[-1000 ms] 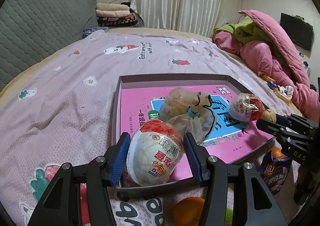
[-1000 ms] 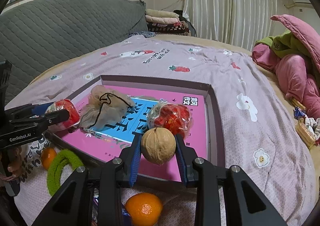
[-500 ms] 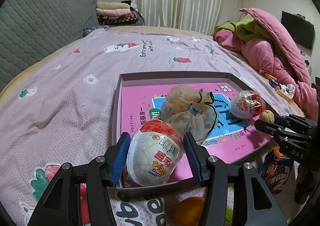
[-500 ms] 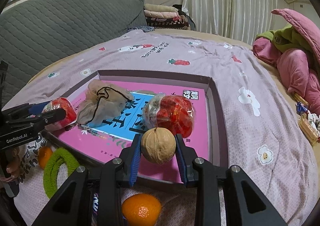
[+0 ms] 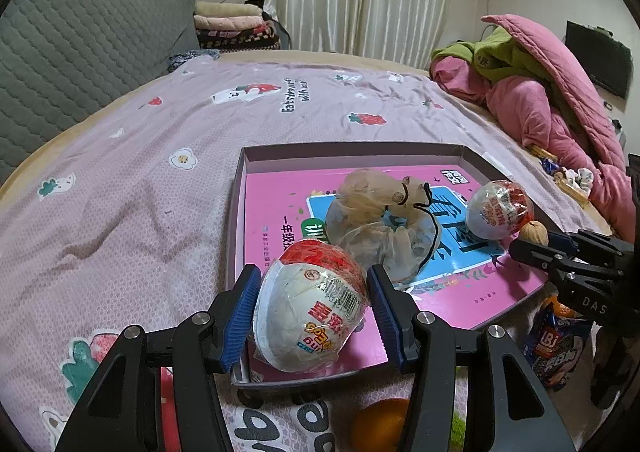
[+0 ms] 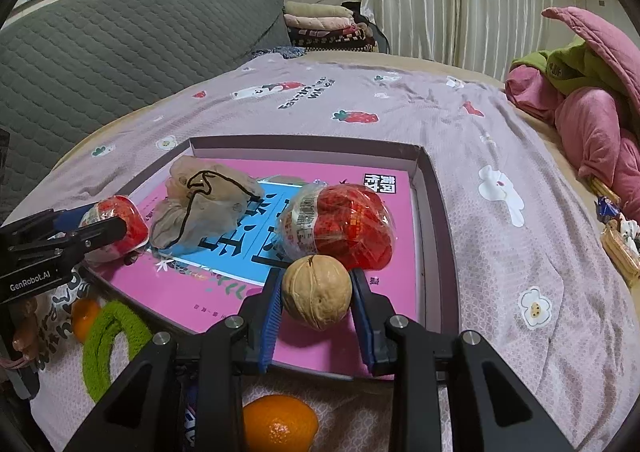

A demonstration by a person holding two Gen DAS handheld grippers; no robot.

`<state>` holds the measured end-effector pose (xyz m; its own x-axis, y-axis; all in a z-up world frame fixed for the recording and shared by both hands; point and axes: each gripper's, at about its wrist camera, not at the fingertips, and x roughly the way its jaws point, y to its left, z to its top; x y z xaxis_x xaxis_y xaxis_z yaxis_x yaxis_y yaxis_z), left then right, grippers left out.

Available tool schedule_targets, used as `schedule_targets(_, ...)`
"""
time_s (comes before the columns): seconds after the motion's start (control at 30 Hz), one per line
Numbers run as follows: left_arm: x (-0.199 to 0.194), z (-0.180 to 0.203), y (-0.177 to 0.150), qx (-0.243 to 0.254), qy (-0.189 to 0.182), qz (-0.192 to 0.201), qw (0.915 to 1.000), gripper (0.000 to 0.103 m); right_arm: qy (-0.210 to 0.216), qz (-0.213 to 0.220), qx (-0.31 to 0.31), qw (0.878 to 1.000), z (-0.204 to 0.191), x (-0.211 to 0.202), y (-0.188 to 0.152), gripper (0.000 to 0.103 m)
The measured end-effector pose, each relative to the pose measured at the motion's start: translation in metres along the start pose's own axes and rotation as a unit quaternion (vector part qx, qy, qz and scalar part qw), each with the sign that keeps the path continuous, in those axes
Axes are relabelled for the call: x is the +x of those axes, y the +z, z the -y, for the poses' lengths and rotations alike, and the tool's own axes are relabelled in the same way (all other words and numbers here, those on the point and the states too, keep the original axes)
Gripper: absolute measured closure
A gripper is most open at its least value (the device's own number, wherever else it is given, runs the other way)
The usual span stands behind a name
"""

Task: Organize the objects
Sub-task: 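Lower the walnut with the right tool while the left tool lowers the white egg into the tray, opening both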

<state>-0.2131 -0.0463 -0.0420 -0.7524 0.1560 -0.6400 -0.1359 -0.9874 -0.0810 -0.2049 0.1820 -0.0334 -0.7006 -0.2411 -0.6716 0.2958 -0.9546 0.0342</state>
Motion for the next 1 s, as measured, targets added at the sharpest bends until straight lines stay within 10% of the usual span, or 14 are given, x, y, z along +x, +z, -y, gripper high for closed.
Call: schedule_targets(1.0,0.002,0.010,0.005,0.027,0.033,-0.017,0.9989,0.046,0.008,-0.009,0.007,1.000,-0.001,0.002,0.000,0.070)
